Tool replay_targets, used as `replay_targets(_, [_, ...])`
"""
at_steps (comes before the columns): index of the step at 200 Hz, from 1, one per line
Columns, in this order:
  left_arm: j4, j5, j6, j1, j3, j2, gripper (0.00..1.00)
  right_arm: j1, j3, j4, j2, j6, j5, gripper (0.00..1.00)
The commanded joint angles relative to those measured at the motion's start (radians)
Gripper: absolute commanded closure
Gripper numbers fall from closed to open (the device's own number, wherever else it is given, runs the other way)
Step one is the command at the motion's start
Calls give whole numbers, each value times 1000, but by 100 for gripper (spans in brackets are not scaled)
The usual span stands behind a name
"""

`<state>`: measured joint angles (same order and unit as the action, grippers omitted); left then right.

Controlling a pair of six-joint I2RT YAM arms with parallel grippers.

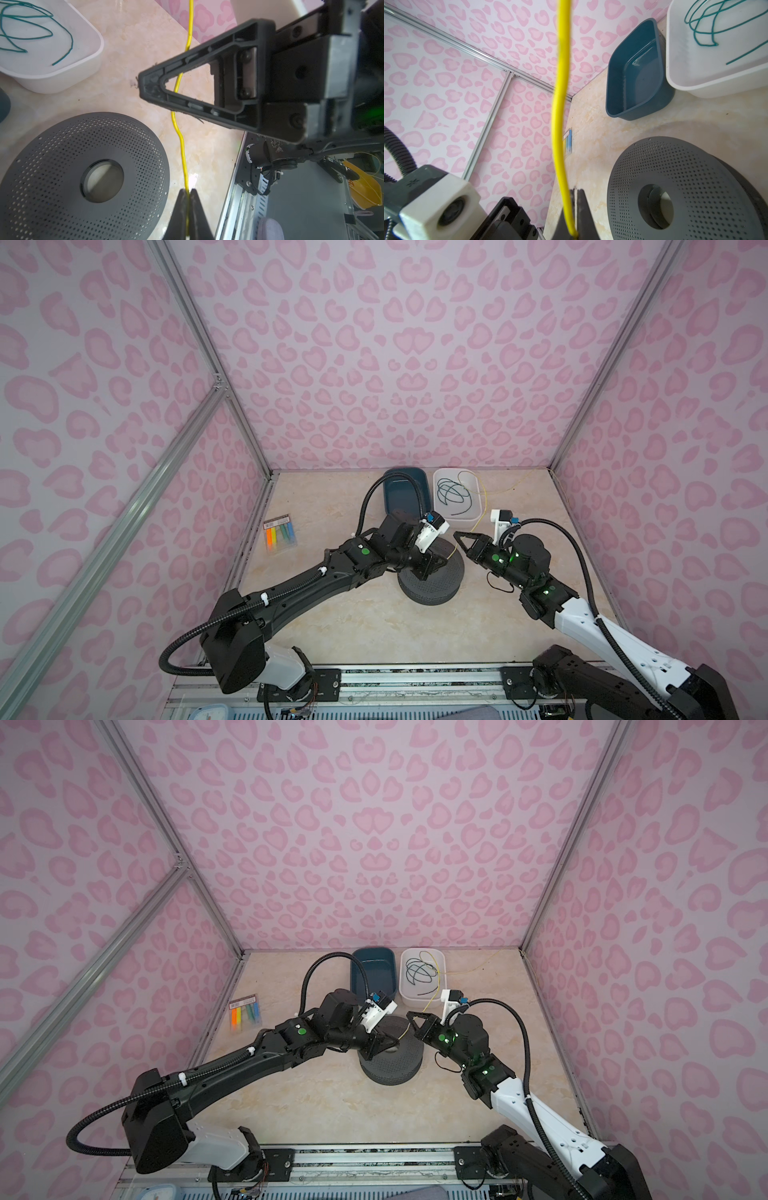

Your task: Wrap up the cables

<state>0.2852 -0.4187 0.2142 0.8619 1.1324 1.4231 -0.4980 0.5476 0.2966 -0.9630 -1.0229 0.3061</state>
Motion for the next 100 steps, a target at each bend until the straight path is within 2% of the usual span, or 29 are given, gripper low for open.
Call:
replay_targets(1, [121,72,-31,-7,-19,-51,82,11,8,18,3,30,-77,100])
replay_targets(20, [122,110,-25,-35,-43,-100,58,17,8,7,8,34,-75,100])
replay_targets(32, [122,120,-26,-51,-55,-128,50,23,7,7,12,32,-77,100])
replay_targets(72, [97,186,-24,-77,-63,-157,38,21,29,-14,-12,42,-52,100])
replay_targets(100, [78,113,-23,-92,-32,-125,35,14,36,-16,-40,42,-23,100])
